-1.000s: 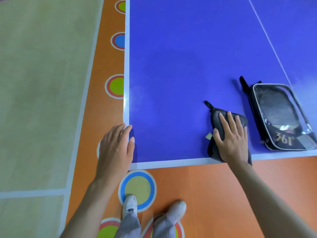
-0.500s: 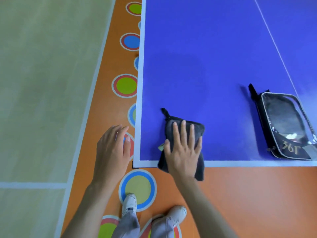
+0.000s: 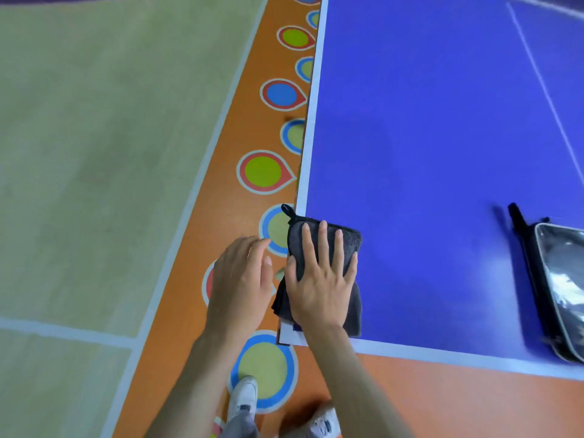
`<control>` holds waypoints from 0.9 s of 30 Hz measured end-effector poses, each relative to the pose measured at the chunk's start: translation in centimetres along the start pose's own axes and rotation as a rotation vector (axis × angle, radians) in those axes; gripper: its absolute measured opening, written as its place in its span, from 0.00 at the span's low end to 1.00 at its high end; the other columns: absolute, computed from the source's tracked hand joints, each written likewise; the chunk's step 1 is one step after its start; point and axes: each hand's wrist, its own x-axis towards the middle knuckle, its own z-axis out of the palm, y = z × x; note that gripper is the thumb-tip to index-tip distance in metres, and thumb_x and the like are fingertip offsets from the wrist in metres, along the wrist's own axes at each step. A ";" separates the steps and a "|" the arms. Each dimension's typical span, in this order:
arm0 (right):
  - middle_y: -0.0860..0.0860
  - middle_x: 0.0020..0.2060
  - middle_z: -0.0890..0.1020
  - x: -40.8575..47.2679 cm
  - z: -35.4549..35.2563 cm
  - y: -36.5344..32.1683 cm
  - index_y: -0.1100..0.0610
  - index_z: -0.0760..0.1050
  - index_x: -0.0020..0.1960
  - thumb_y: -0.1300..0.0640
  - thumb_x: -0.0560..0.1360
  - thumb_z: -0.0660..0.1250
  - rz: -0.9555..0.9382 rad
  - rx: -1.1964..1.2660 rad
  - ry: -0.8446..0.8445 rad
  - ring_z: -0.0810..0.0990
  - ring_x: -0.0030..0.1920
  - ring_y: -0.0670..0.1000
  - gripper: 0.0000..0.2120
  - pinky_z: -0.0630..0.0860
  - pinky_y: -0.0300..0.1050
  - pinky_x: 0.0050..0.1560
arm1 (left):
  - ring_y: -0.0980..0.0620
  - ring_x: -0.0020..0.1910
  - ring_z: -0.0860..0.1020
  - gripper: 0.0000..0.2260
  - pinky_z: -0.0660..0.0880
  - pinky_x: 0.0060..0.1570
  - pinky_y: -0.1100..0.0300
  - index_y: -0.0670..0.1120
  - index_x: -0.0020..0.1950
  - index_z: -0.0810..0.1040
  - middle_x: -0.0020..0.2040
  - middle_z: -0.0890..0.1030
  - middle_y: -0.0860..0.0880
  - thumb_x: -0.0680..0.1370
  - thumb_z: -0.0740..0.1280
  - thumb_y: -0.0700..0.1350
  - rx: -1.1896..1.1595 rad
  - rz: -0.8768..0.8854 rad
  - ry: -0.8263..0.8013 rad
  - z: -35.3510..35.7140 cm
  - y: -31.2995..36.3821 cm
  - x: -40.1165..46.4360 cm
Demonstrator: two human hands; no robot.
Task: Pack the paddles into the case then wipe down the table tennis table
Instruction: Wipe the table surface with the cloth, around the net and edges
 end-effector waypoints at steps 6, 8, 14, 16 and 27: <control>0.47 0.85 0.56 5.5 0.2 0.3 0.42 0.56 0.84 0.41 0.81 0.52 -0.019 0.005 -0.010 0.51 0.84 0.54 0.31 0.51 0.65 0.81 | 0.45 0.62 0.77 0.13 0.74 0.62 0.48 0.41 0.65 0.78 0.61 0.80 0.46 0.82 0.62 0.39 -0.003 0.021 0.010 1.9 0.5 3.7; 0.47 0.85 0.55 7.7 0.4 0.4 0.42 0.55 0.84 0.41 0.81 0.51 -0.045 0.000 -0.012 0.51 0.84 0.54 0.31 0.50 0.65 0.81 | 0.45 0.62 0.77 0.13 0.75 0.61 0.48 0.41 0.65 0.78 0.61 0.80 0.46 0.83 0.62 0.40 -0.010 0.013 0.009 2.6 0.5 4.8; 0.48 0.84 0.57 15.9 0.9 0.4 0.43 0.56 0.84 0.40 0.82 0.50 -0.064 0.010 0.012 0.52 0.84 0.55 0.31 0.52 0.66 0.81 | 0.47 0.63 0.77 0.13 0.75 0.61 0.51 0.43 0.67 0.78 0.62 0.80 0.47 0.83 0.62 0.43 -0.033 -0.064 -0.030 3.8 1.8 9.6; 0.48 0.84 0.58 19.2 1.2 0.3 0.43 0.56 0.84 0.40 0.82 0.51 -0.083 0.010 0.024 0.53 0.84 0.55 0.31 0.52 0.66 0.81 | 0.48 0.62 0.77 0.15 0.73 0.61 0.54 0.44 0.67 0.77 0.62 0.80 0.48 0.84 0.58 0.44 -0.040 -0.093 -0.042 4.2 2.2 11.7; 0.49 0.84 0.58 37.5 3.0 -0.3 0.45 0.57 0.84 0.40 0.82 0.50 -0.127 0.031 0.029 0.53 0.84 0.56 0.31 0.52 0.67 0.81 | 0.56 0.71 0.70 0.23 0.60 0.63 0.71 0.53 0.80 0.65 0.74 0.73 0.55 0.85 0.56 0.42 -0.102 -0.372 -0.160 7.7 5.3 23.1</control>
